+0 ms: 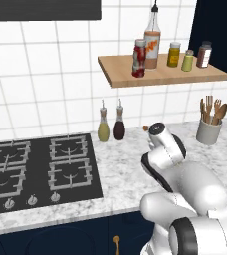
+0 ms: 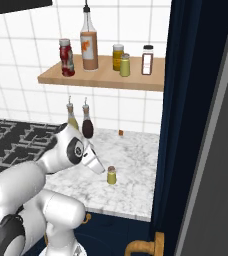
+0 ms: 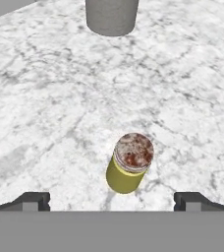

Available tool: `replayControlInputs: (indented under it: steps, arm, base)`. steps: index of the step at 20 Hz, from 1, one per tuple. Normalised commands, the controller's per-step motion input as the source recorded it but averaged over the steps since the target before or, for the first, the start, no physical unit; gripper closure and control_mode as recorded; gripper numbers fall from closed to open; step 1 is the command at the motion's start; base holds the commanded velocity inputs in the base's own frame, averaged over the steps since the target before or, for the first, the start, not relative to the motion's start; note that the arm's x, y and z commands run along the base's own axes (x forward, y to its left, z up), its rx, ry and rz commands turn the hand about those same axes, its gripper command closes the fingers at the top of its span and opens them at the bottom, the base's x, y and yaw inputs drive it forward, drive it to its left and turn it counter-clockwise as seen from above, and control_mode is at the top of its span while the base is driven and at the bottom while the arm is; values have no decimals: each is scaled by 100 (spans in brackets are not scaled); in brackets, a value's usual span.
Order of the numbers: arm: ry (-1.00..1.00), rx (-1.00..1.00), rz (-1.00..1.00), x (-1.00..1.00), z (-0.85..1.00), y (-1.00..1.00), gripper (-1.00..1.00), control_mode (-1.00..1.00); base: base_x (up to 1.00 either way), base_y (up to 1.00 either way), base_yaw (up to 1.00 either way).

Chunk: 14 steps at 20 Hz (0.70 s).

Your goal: Put the shaker and condiment bottle from the counter next to their counterparts in the cabinet.

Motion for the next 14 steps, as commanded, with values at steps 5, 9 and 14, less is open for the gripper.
replayControlInputs:
  steps: [5, 9, 14]
  arm:
    - [0, 1, 0, 17, -4, -26, -100, -100]
    - [0, 1, 0, 0, -3, -19, -100, -100]
    - [0, 2, 0, -2, -17, -3, -100, -100]
  base:
    - [0, 0, 0]
    - [0, 0, 0]
    - [0, 0, 0]
